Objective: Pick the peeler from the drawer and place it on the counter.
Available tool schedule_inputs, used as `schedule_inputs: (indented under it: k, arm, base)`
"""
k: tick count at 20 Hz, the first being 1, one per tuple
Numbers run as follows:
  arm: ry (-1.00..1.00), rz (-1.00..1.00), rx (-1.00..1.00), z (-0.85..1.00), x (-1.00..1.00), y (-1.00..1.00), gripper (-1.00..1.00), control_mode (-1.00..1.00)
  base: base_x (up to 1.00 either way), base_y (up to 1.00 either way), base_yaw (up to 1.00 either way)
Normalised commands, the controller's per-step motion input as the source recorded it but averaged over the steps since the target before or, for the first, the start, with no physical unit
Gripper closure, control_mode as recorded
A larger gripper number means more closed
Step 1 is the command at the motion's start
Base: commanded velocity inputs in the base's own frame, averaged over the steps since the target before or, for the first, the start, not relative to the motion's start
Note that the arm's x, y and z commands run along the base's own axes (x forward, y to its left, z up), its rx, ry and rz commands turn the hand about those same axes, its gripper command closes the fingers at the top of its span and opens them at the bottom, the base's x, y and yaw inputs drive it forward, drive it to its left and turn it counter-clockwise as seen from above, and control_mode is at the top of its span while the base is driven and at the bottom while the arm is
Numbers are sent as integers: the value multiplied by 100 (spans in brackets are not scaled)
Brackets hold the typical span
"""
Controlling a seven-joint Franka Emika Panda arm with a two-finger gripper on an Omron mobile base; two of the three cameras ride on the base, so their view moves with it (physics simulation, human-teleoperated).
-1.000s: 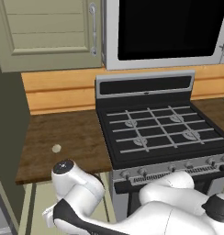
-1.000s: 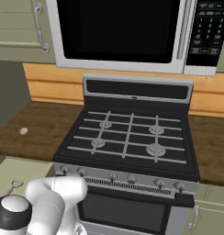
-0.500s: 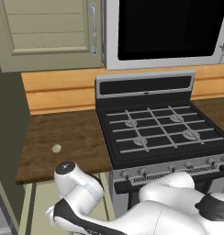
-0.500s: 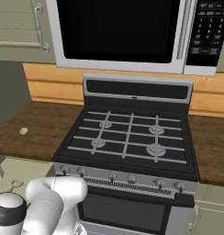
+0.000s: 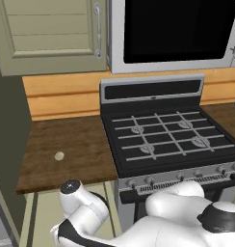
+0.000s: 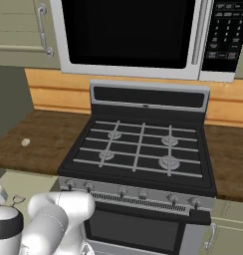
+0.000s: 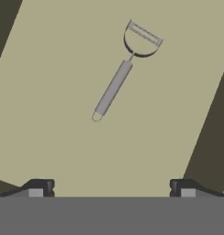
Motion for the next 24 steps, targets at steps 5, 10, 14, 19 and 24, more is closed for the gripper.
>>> schedule_inputs:
  k: [5, 10, 14, 19, 24]
  arm:
    - [0, -5, 0, -31, 13, 0, -100, -100]
    - [0, -7, 0, -21, 22, 5, -100, -100]
    - [0, -5, 0, -11, 15, 20, -100, -100]
    - [0, -4, 0, -12, 17, 17, -100, -100]
    - [-1, -1, 0, -26, 12, 2, -100, -100]
  base:
    - [0, 0, 0]
    - [0, 0, 0]
    - [0, 0, 0]
    - [0, 0, 0]
    - [0, 0, 0]
